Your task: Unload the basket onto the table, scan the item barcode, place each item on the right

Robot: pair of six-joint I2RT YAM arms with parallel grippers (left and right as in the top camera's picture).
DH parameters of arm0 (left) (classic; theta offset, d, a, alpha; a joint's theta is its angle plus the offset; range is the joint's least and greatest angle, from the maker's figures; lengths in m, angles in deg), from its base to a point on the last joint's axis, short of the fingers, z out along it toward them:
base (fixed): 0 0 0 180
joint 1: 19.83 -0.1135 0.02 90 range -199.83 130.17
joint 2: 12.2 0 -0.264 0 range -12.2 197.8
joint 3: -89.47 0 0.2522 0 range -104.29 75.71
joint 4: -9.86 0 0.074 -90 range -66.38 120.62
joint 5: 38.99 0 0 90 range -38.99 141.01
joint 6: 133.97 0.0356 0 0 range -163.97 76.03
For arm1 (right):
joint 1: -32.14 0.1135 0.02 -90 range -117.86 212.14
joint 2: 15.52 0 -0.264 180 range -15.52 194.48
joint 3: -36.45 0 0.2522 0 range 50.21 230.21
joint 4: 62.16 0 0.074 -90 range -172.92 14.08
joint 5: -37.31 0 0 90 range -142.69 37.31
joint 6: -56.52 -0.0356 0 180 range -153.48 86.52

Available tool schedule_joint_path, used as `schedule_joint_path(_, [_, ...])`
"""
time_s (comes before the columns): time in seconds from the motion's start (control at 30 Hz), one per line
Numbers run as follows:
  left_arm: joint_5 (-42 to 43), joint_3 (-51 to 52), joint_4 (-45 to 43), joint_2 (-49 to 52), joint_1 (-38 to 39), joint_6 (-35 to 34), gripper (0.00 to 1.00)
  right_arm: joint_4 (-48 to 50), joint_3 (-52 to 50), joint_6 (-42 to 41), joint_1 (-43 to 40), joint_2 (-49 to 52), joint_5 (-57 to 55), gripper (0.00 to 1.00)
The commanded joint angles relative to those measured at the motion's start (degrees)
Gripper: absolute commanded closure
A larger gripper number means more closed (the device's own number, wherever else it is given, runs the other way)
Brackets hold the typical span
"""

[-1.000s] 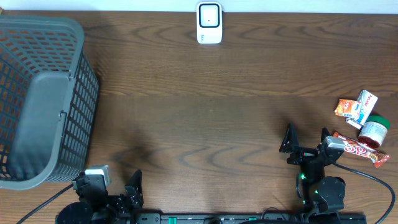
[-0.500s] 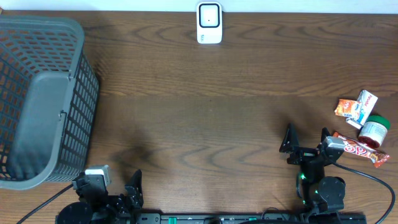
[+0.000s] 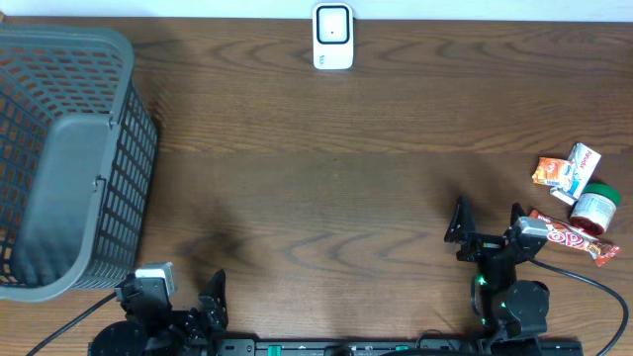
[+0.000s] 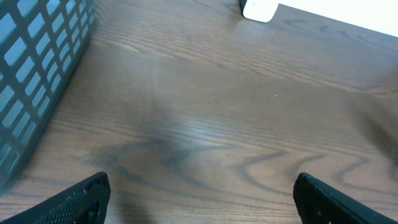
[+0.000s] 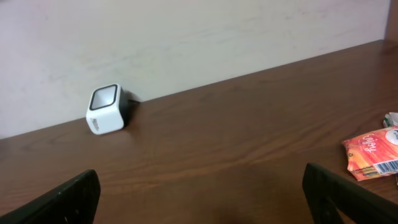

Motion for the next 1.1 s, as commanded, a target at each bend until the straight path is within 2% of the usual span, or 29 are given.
schedule_joint_path(0.0, [0.55,-0.04,0.07,-0.15,0.33,0.09,0.06,-0.24,-0.07,-0.72,0.44,-0.35,-0.35,0.01])
schedule_joint_path(0.37, [-0.85,0.02,-2.16,-0.15,0.35,0.11,0.06,-0.24,-0.07,-0.70,0.44,-0.35,-0.35,0.01])
schedule_joint_path(0.53, [-0.81,4.39,-18.32,-0.15,0.26,0.17,0.06,-0.24,-0.07,-0.72,0.44,-0.35,-0.35,0.01])
schedule_joint_path(0.57, [-0.79,7.48,-25.75,-0.15,0.28,0.52,0.06,-0.22,-0.07,-0.70,0.44,-0.35,-0.35,0.01])
schedule_joint_path(0.67, [-0.79,14.08,-39.19,-0.15,0.28,0.81,0.06,-0.24,-0.07,-0.72,0.44,-0.35,-0.35,0.01])
schedule_joint_path(0.8, [-0.81,22.12,-51.60,-0.15,0.28,0.83,0.06,-0.24,-0.07,-0.72,0.44,-0.35,-0.35,0.01])
schedule_joint_path(0.9, [-1.36,27.56,-56.81,-0.24,0.28,1.49,0.06,-0.24,-0.07,-0.70,0.44,-0.35,-0.35,0.01])
schedule_joint_path(1.07, [-7.41,33.05,-57.18,-0.90,0.28,1.49,0.06,-0.22,-0.07,-0.72,0.44,-0.35,-0.35,0.01])
